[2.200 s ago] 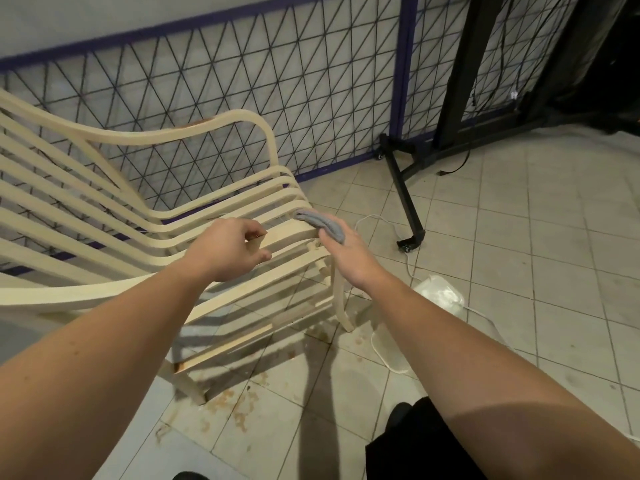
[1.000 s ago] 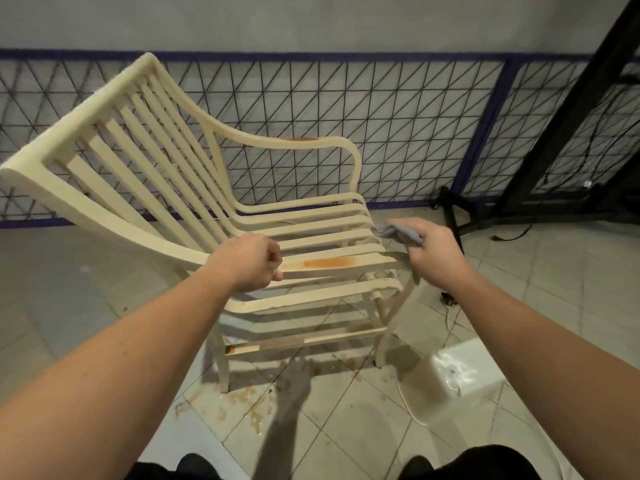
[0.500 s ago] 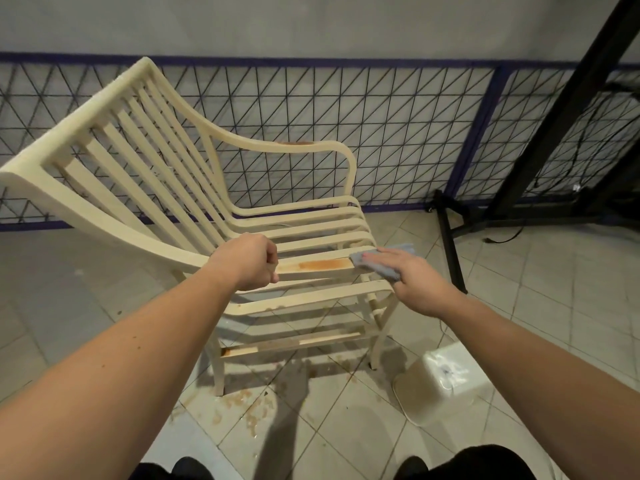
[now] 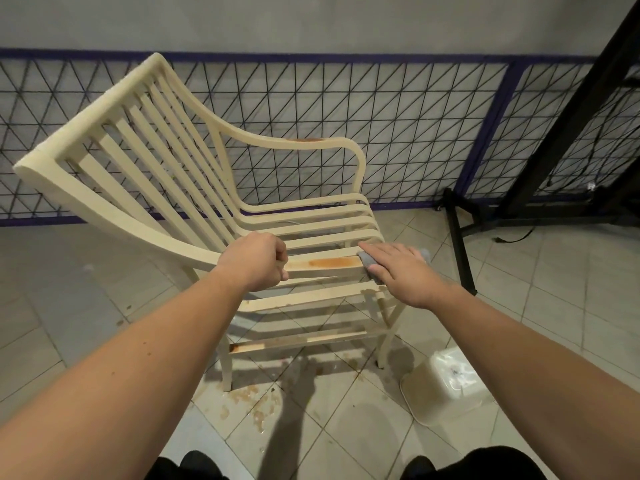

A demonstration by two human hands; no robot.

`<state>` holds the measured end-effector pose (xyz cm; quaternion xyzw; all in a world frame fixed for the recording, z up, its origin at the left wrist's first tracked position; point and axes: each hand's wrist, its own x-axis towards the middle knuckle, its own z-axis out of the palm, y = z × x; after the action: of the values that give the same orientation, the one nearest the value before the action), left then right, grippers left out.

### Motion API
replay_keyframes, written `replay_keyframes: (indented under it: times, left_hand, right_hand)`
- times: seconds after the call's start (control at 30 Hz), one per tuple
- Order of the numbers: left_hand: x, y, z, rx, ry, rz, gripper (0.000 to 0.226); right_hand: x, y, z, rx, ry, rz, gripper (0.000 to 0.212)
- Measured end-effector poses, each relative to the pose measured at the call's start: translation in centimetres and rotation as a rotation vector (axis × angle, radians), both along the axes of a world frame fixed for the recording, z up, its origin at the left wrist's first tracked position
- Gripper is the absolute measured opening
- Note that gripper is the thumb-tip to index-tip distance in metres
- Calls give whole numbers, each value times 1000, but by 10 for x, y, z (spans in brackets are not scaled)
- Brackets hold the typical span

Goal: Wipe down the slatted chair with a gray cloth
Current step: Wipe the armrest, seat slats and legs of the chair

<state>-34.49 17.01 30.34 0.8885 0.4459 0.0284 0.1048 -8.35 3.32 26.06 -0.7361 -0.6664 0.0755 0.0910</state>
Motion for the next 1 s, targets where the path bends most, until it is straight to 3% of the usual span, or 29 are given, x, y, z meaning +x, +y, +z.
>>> replay_keyframes:
  times: [0.13, 0.27, 0.4, 0.5, 0.6, 0.73, 0.83, 1.0]
  left_hand:
    - [1, -1, 2, -12, 2, 12, 14]
    - [3, -3, 3, -10, 4, 18, 10]
    - [2, -4, 4, -13, 3, 26, 12]
    - [1, -4, 4, -19, 1, 28, 13]
    - [1, -3, 4, -23, -2, 32, 14]
    - [0, -3, 4, -28, -4, 31, 13]
    - [1, -2, 4, -39, -5, 28, 13]
    - [1, -4, 5, -35, 4, 23, 14]
  right_hand:
    - [2, 1, -8, 165, 54, 132, 43]
    - [-13, -10, -17, 361, 92, 69, 53]
    - [-10, -24, 2, 396, 148, 157, 48]
    - [-4, -28, 27, 459, 252, 10, 44]
    - [-1, -19, 40, 383, 315, -171, 54]
    - [-5, -1, 18, 177, 289, -124, 27]
    - [-12, 4, -5, 171, 286, -125, 24]
    - [-21, -7, -5, 141, 204, 90, 50]
